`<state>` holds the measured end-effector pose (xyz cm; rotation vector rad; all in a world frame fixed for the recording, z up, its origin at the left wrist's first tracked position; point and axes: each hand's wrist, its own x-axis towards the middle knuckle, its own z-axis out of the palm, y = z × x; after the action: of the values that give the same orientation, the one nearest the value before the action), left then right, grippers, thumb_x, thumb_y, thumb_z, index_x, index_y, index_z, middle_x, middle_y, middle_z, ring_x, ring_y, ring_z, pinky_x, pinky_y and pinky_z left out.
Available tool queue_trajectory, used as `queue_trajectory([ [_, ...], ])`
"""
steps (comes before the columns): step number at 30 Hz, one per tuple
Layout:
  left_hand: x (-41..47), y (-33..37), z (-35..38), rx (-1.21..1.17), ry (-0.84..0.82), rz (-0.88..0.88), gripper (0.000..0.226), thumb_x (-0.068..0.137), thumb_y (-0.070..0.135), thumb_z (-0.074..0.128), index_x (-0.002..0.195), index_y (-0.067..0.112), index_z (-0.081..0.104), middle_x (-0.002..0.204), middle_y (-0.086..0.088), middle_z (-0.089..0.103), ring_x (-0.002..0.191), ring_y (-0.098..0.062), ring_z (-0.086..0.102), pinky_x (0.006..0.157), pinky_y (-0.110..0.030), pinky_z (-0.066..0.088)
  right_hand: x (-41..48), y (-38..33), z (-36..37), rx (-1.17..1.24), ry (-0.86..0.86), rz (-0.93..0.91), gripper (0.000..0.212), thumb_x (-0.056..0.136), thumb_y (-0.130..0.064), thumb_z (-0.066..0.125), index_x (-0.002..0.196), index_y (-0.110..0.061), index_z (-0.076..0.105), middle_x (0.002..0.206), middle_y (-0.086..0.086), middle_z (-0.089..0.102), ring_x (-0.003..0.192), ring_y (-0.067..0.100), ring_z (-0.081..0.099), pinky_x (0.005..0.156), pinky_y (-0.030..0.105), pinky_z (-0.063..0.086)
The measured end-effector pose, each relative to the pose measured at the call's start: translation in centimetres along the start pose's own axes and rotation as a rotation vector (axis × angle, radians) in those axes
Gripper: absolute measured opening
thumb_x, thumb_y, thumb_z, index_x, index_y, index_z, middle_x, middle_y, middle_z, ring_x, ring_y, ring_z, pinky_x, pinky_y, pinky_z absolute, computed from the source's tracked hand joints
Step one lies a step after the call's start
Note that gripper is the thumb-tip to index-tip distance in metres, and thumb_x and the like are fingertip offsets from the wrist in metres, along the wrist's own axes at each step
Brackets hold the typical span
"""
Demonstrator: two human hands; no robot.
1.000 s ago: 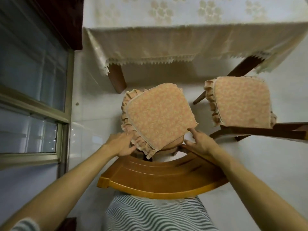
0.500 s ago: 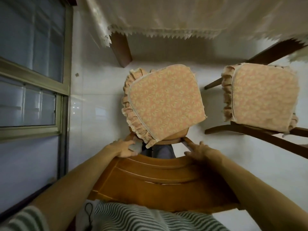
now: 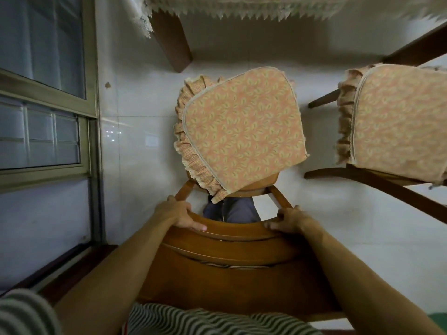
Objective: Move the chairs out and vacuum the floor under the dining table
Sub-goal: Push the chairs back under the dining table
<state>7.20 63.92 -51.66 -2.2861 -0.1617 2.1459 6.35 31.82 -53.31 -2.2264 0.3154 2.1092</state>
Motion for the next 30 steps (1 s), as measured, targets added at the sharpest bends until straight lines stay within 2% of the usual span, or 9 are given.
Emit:
queue_trajectory([
  [10,-0.9,0.2,-2.7,0.033,-0.017,0.012,0.105,0.055,0.085,0.068,0.142,0.035,0.04,0.152,-0.012,0.025,0.135,-0.036,0.039,0.106,-0.048,0.04,0.0,0.4,-2.5,-0.024,-0.066,-0.047,0.101,0.066,-0.084,0.059,0.145,-0.026,0.037,0.149,0.011,0.027,0.134,0.033,0.04,0.112,0.049,0.036],
  [17,-1.7,2.6,-9.1,0.03,-0.045,-0.009,0.104,0.059,0.084,0.067,0.146,0.035,0.037,0.154,-0.012,0.023,0.139,-0.035,0.034,0.108,-0.047,0.039,-0.8,1.3,-9.3,-0.039,-0.115,-0.08,0.117,0.053,-0.087,0.065,0.148,-0.028,0.033,0.152,0.011,0.023,0.139,0.035,0.033,0.115,0.052,0.032],
  [21,-2.1,4.0,-13.2,0.027,-0.034,-0.001,0.107,0.058,0.084,0.067,0.147,0.034,0.036,0.154,-0.012,0.025,0.139,-0.035,0.034,0.109,-0.047,0.039,-1.0,1.8,-13.9,-0.058,-0.115,-0.102,0.126,0.042,-0.094,0.063,0.146,-0.031,0.035,0.155,0.008,0.027,0.141,0.033,0.032,0.115,0.054,0.031],
  [25,-2.6,4.7,-17.0,0.021,-0.007,0.004,0.112,0.058,0.084,0.067,0.15,0.033,0.031,0.156,-0.012,0.024,0.141,-0.035,0.033,0.11,-0.047,0.038,-2.1,1.3,-18.0,-0.065,-0.09,-0.098,0.112,0.059,-0.085,0.065,0.149,-0.028,0.031,0.158,0.012,0.018,0.144,0.036,0.026,0.117,0.053,0.026],
  [28,-2.9,4.5,-20.0,0.026,0.012,0.005,0.116,0.054,0.086,0.067,0.151,0.032,0.031,0.156,-0.012,0.024,0.14,-0.035,0.034,0.109,-0.046,0.04,-2.9,0.6,-20.5,-0.05,-0.081,-0.104,0.122,0.048,-0.09,0.064,0.148,-0.028,0.032,0.159,0.012,0.017,0.145,0.036,0.022,0.118,0.056,0.024],
  [30,-2.7,4.4,-22.0,0.023,0.017,0.022,0.115,0.056,0.086,0.067,0.15,0.031,0.032,0.155,-0.012,0.025,0.14,-0.034,0.034,0.109,-0.046,0.04,-2.9,-0.1,-22.2,-0.035,-0.065,-0.107,0.115,0.057,-0.086,0.065,0.149,-0.026,0.031,0.16,0.012,0.015,0.147,0.036,0.017,0.119,0.055,0.02],
])
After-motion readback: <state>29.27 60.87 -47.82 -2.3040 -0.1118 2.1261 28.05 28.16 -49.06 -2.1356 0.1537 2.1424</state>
